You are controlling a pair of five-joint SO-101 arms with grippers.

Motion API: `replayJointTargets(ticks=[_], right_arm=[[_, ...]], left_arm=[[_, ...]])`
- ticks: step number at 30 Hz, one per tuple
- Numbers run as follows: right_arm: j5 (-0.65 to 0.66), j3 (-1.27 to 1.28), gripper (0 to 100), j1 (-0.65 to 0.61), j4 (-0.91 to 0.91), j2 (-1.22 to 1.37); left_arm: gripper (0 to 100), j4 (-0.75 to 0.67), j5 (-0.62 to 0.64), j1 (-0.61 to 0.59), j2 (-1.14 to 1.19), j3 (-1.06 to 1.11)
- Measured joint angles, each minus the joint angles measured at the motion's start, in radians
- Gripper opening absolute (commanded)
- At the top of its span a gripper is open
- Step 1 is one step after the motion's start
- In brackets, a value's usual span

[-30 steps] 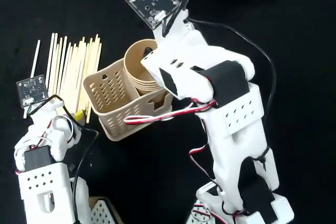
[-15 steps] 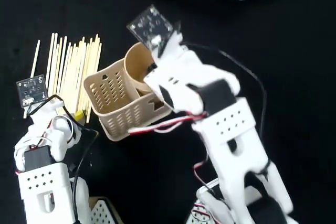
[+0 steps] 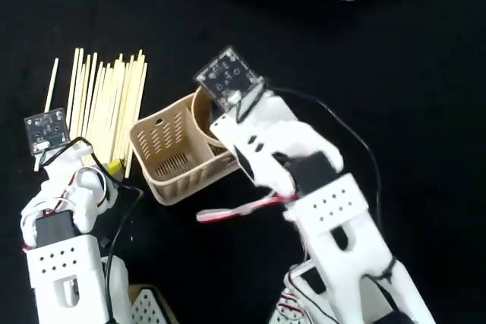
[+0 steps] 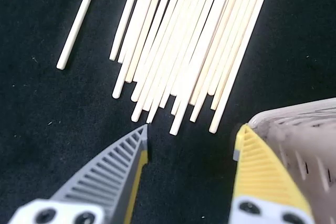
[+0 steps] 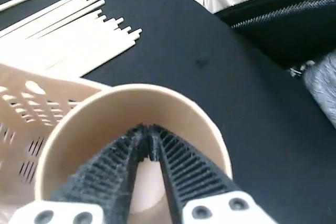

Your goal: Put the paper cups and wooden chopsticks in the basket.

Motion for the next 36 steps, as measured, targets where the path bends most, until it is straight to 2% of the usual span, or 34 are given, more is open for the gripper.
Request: replayJointTargets(ticks=[8, 13, 16, 21, 24, 27, 31, 36], right_arm=[[-0.04, -0.482, 1.2, 0.006, 0.319, 0.046], [-0.046, -0.819, 1.2, 0.034, 0.554, 0.141], [-0.046, -0.947, 1.2, 0.123, 0.683, 0.169], [-0.044, -0.944, 1.2, 0.358, 0.769, 0.178], [-0.044, -0.829, 1.2, 0.482, 0.76, 0.178], [-0.044, -0.654, 1.2, 0.58, 0.675, 0.178], [-0.054, -0.361, 1.2, 0.655, 0.457, 0.18], [-0.13, -0.02, 1.2, 0.664, 0.144, 0.18]], left_arm=[[26, 0.005, 0.002, -0.009, 0.0, -0.021], [27, 0.126, 0.002, -0.112, 0.0, -0.183], [27, 0.196, 0.002, -0.15, 0.0, -0.322], [27, 0.348, 0.003, -0.149, 0.003, -0.608], [27, 0.42, 0.002, -0.075, -0.006, -0.733], [27, 0.446, 0.002, 0.017, 0.005, -0.79], [27, 0.45, 0.002, 0.121, 0.091, -0.812], [26, 0.453, 0.002, 0.21, 0.347, -0.868]])
